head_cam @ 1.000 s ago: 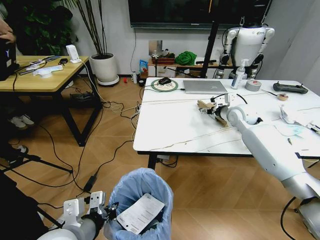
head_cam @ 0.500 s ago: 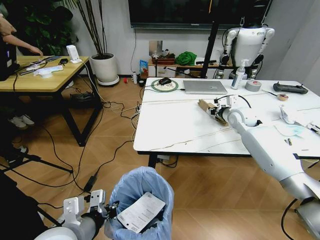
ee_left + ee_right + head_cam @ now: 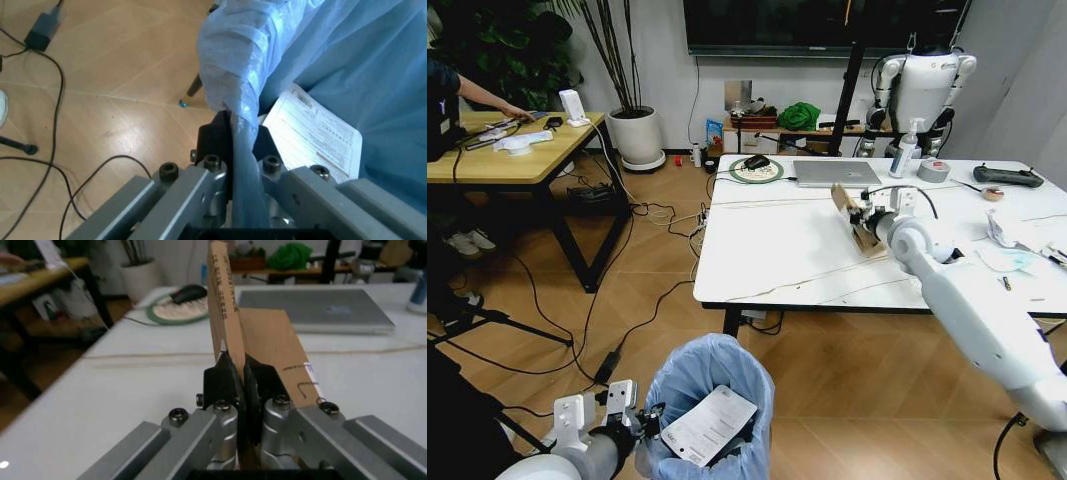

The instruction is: Pick up the trash bin and place the trash from the table into it.

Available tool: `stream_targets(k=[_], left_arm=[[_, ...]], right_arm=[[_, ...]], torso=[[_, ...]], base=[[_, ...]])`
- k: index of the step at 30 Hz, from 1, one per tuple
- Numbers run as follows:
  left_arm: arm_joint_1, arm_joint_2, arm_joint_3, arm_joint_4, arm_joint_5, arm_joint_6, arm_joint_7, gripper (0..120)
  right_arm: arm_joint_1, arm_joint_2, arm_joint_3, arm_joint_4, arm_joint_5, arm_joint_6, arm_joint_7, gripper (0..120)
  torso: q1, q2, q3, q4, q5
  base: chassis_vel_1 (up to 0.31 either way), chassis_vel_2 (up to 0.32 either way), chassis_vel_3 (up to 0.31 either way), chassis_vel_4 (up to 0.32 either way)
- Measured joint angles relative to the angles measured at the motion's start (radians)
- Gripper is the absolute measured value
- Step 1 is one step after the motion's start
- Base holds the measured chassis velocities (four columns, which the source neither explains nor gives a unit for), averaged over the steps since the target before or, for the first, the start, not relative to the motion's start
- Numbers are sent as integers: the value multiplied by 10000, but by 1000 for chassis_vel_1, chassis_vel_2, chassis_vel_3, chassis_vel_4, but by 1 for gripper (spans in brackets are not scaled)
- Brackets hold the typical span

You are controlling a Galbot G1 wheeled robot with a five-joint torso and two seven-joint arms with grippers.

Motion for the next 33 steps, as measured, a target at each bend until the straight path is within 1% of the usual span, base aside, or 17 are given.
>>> stream_targets(k=[1,3,5,6,7,9,12,13,14,15,19,21,22,25,27,29,33], left_arm=[[0,0,0,0,0,0,0,0],[-41,46,1,0,-43,0,0,0],[-55,77,4,0,-61,0,0,0],[-62,97,6,0,-83,0,0,0],[-62,97,6,0,-83,0,0,0],[-70,129,6,0,-116,0,1,0],[-41,177,-8,0,-130,0,1,0],[-18,177,-15,0,-130,0,0,0],[60,177,-35,0,-130,0,-7,0],[60,177,-35,0,-130,0,-7,0],[107,175,-45,0,-120,0,-54,0],[113,168,-28,0,-103,-1,-171,0],[113,168,-28,0,-103,-1,-171,0],[154,118,-1,0,-81,-1,-342,0],[258,-9,-10,0,-14,0,-446,0],[358,-162,-32,0,90,-1,-513,0],[353,-273,-25,0,168,-1,-561,0]], right_arm=[[0,0,0,0,0,0,0,0],[-425,-196,182,1591,656,199,281,0],[-728,-298,190,2719,1091,362,413,0],[-959,-336,154,3612,1499,432,536,0],[-959,-336,154,3612,1499,432,536,0],[-1333,-365,19,4780,2141,555,548,0],[-2203,-429,-300,6259,2918,1038,-556,0],[-2306,-431,-355,6402,2959,1068,-703,0],[-2666,-416,-517,6825,3007,1137,-1211,0],[-2666,-416,-517,6825,3007,1137,-1211,0],[-3746,-312,-828,7365,2416,1225,-2494,0],[-4548,-287,-1025,7373,1335,1327,-3282,0],[-4548,-287,-1025,7373,1335,1327,-3282,0],[-5052,-283,-1353,7045,77,1564,-3986,0],[-5049,-221,-1830,6846,-323,1725,-4149,0],[-4852,-108,-2267,6739,-415,1788,-4152,0],[-4722,-60,-2629,6709,-519,1791,-4147,0]], torso=[[0,0,0,0,0],[0,0,-1,-2,0],[0,0,0,-2,1],[0,0,-1,0,0],[0,0,-1,0,0],[-1,1,-2,0,-3],[-1,1,-2,-1,-1],[-1,1,-2,-2,-3],[-1,1,-3,-1,-1],[-1,1,-3,-1,-1],[-1,1,-3,1,-1],[-1,1,-1,-3,1],[-1,1,-1,-3,1],[-1,1,-1,-4,0],[-1,-1,-1,-3,0],[-1,-1,0,1,0],[-1,-1,0,2,-1]], base=[[0,0,0,0],[0,0,0,0],[0,0,0,0],[0,0,0,0],[0,0,0,0],[0,0,0,0],[0,0,0,0],[0,0,0,0],[0,0,0,0],[0,0,0,0],[0,0,0,0],[0,0,0,0],[0,0,0,0],[0,0,0,0],[0,0,0,0],[0,0,0,0],[0,0,0,0]])
